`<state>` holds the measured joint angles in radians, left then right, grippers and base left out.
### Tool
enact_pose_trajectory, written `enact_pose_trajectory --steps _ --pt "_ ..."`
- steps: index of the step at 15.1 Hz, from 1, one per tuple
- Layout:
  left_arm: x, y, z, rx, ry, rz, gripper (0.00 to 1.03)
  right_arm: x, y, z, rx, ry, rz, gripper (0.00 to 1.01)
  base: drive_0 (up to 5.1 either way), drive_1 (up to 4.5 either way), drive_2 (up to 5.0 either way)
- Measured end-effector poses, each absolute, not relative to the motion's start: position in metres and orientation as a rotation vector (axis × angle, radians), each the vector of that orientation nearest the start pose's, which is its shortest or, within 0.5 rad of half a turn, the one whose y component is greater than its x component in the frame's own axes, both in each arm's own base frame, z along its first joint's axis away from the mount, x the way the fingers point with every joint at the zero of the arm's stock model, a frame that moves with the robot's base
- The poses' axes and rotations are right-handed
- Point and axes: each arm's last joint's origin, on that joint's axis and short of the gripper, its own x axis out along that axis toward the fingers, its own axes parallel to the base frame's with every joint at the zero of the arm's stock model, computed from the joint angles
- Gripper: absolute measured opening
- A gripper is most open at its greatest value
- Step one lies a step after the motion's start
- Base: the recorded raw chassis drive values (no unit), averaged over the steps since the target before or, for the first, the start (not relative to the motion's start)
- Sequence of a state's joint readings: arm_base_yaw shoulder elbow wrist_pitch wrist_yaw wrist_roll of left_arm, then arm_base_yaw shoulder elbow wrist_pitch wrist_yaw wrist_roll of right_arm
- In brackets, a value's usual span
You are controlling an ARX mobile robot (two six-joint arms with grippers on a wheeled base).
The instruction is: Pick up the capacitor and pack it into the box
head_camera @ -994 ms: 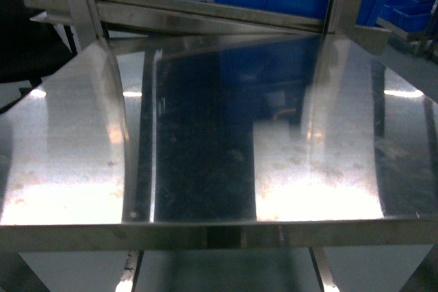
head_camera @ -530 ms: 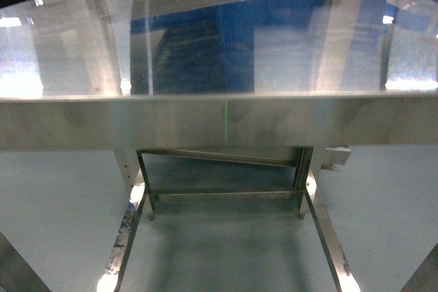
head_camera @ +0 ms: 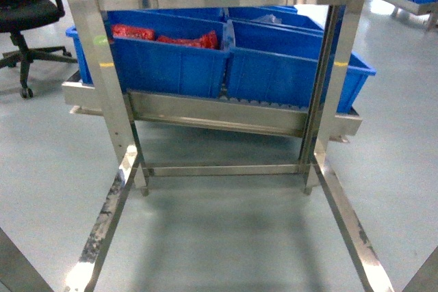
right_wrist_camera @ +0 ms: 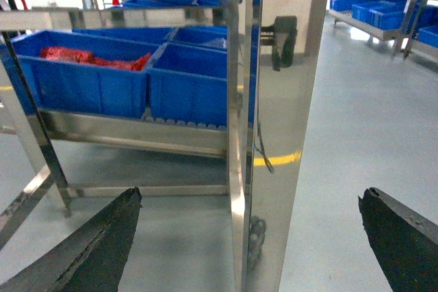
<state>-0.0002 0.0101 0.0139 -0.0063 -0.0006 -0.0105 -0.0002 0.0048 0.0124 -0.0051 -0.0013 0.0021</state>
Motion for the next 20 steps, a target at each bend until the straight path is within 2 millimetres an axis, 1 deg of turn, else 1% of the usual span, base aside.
enact_pose_trajectory --steps 14,20 --pt "0.0975 0.0 0.1667 -0.01 0.004 0.0 0.43 0.0972 0.0 0.1669 0.002 -0.003 0.0 0.98 0.0 0.0 0.0" --pt "0.0975 0.0 0.1669 -0.007 0.002 0.0 0.43 0.0972 0.0 0.167 0.002 -0.004 0.0 0.98 -4.9 3.48 1.2"
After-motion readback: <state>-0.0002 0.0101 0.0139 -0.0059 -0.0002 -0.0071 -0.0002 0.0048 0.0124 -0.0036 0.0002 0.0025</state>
